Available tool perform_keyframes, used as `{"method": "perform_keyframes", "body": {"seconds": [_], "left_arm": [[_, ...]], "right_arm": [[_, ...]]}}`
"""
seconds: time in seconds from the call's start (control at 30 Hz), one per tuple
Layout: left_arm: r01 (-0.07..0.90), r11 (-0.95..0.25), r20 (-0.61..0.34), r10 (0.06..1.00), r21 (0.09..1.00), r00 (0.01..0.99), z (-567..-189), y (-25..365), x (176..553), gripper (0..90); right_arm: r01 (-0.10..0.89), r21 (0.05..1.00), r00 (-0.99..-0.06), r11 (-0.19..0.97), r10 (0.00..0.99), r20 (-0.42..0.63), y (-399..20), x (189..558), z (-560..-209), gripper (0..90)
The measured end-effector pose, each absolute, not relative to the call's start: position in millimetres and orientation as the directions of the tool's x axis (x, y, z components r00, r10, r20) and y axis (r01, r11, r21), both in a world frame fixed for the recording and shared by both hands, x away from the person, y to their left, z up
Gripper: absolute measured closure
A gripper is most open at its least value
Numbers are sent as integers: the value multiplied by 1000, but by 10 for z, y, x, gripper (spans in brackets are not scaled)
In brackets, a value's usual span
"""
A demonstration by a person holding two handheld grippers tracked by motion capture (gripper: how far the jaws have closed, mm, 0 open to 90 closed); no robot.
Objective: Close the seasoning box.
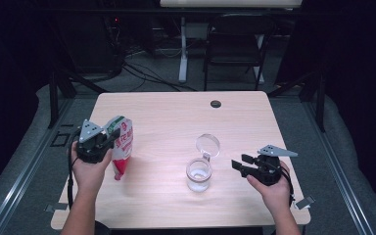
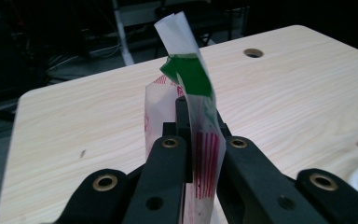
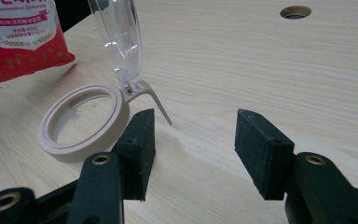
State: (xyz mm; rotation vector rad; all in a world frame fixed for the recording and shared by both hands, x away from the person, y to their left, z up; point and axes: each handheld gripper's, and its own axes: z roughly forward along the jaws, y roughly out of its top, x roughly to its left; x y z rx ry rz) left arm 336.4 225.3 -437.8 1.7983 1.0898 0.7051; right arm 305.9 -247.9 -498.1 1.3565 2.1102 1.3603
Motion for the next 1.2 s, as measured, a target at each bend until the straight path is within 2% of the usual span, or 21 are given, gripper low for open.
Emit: {"method": "perform_keyframes", "body": {"seconds": [0.33,0.63,0.8,0.97,1.2], "left_arm": [[341,-302,43,801,890,597,-4399,1840,3289,900],[291,-324,38,723,900,690,-4390,1611,3191,900],[295,-333,-4,657,895,754,-4411,1575,3205,900],[276,-383,7,596,882,803,-4439,1519,3185,900],[260,-405,22,573,877,819,-4458,1580,3144,900]], "right_arm": [[541,831,-522,128,826,213,-2481,3043,-4958,500],[532,835,-533,138,821,203,-2473,3027,-4936,519],[514,843,-548,161,818,177,-2451,3010,-4903,544],[485,857,-567,174,809,157,-2401,2980,-4828,572],[446,869,-642,215,753,144,-2233,2935,-4682,634]]}}
